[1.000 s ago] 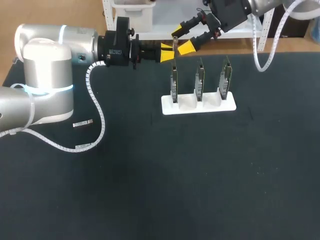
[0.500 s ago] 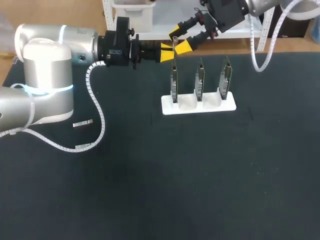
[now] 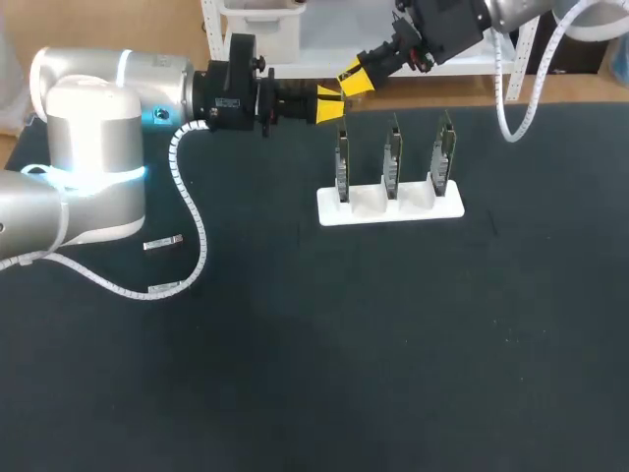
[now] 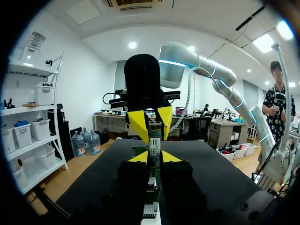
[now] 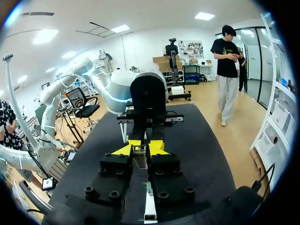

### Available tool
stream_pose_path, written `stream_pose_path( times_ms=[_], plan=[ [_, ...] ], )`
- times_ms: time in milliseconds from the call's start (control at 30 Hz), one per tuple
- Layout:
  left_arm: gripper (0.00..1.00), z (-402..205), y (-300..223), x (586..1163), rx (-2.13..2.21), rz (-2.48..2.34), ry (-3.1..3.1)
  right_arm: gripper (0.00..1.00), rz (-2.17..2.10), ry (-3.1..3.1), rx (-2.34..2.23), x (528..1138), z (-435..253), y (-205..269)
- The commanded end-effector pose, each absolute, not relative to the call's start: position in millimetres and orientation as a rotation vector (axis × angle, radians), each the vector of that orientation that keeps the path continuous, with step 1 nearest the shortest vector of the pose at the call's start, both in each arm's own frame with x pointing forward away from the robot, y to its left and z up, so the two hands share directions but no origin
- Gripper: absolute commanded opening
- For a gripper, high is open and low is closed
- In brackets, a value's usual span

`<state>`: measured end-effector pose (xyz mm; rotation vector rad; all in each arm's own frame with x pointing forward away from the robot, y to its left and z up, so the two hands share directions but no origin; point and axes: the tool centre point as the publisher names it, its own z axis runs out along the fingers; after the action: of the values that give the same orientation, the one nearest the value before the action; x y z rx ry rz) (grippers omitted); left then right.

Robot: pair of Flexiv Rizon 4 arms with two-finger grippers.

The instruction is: Pick up the optical module with the left hand, and insert it into the network port with the right hand.

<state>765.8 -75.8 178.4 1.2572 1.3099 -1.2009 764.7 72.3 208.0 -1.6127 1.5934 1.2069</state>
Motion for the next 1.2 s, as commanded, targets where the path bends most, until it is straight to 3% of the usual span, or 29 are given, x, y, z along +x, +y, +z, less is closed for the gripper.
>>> stream_pose_path(
  times_ms=[33,200,233,267,300,1200],
  plan=[
    [0.0,178.3,-74.2,768.8,1.256,-1.197,1.312,0.0,1.213,1.59,-1.612,761.3,208.1,71.4],
    [0.0,178.3,-74.2,768.8,1.256,-1.197,1.312,0.0,1.216,1.589,-1.612,761.1,208.1,71.4],
    [0.09,178.3,-74.2,768.8,1.256,-1.197,1.312,0.0,1.218,1.589,-1.61,761.1,208.2,71.4],
    [0.49,178.3,-74.2,768.8,1.256,-1.197,1.312,0.0,1.219,1.588,-1.609,761.1,208.8,71.4],
    [1.0,178.3,-74.2,768.8,1.256,-1.197,1.312,0.0,1.219,1.587,-1.607,761.2,209.2,71.4],
    [1.0,180.1,-52.3,760.3,1.341,-1.052,1.504,0.0,1.219,1.578,-1.585,761.1,212.5,67.2]
  ],
)
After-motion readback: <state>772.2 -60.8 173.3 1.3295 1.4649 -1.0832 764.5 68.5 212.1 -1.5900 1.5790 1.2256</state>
